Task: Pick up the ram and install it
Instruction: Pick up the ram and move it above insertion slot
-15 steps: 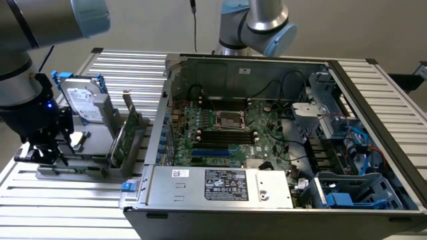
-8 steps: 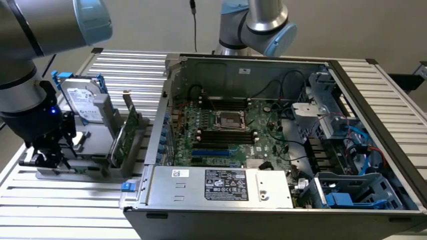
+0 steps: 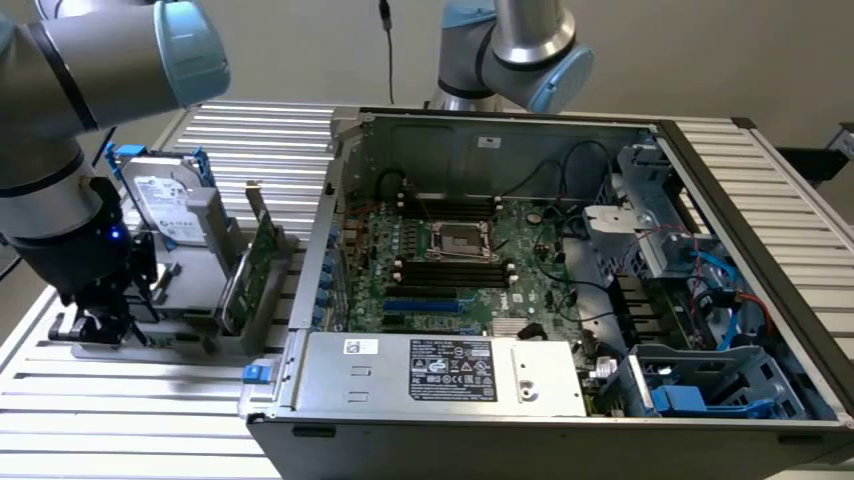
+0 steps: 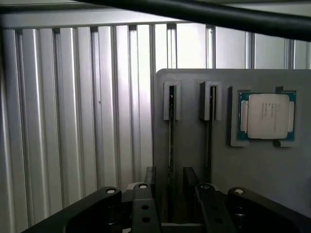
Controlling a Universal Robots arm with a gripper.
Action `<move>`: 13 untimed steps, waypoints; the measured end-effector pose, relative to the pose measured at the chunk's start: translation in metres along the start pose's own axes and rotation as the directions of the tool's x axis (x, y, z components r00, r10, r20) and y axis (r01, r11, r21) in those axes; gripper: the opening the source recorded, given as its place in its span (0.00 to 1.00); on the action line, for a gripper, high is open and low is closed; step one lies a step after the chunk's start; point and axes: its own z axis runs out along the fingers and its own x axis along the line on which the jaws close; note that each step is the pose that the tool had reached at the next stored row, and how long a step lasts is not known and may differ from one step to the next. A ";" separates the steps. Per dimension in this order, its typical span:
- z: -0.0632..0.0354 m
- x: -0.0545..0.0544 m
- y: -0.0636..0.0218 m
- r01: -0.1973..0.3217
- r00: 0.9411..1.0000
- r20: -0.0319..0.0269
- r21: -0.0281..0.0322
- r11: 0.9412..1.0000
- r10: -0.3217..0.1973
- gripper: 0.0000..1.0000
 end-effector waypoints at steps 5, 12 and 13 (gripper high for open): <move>0.0092 0.000 0.0001 0.000 1.000 0.000 0.000 1.000 0.000 0.36; 0.0175 -0.001 0.0002 0.000 1.000 0.000 0.000 1.000 0.000 0.36; 0.0176 -0.002 0.0002 0.000 1.000 0.000 0.000 1.000 0.000 0.36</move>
